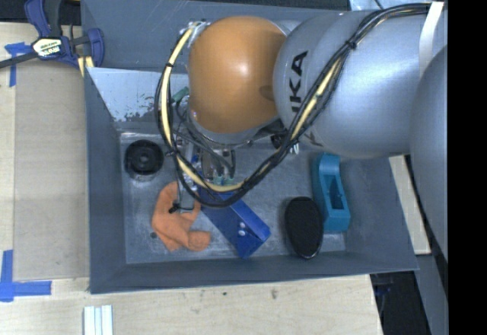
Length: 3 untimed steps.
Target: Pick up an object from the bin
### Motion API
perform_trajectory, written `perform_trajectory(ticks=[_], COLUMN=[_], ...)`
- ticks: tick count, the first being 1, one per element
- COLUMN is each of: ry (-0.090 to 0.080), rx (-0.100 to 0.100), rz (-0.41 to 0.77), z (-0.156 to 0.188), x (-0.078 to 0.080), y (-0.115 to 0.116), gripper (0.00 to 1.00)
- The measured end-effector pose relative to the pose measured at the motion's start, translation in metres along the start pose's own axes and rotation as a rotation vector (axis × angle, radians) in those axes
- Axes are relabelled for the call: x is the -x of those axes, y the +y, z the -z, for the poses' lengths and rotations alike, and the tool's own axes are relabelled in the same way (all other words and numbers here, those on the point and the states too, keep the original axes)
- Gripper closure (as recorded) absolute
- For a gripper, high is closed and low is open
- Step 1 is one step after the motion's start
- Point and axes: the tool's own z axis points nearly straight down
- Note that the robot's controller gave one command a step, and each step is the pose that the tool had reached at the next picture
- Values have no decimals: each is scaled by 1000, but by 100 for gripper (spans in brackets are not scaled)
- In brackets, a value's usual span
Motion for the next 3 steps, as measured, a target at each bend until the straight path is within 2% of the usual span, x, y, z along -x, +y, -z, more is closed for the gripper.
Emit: perform_trajectory(ticks=[1, 2, 3], ry=[-8, -12, -15], rx=[3, 4, 2], rz=[-3, -56, 0], z=[5, -79, -144], x=[2, 20, 40], y=[-1, -41, -67], gripper=[0, 0, 0])
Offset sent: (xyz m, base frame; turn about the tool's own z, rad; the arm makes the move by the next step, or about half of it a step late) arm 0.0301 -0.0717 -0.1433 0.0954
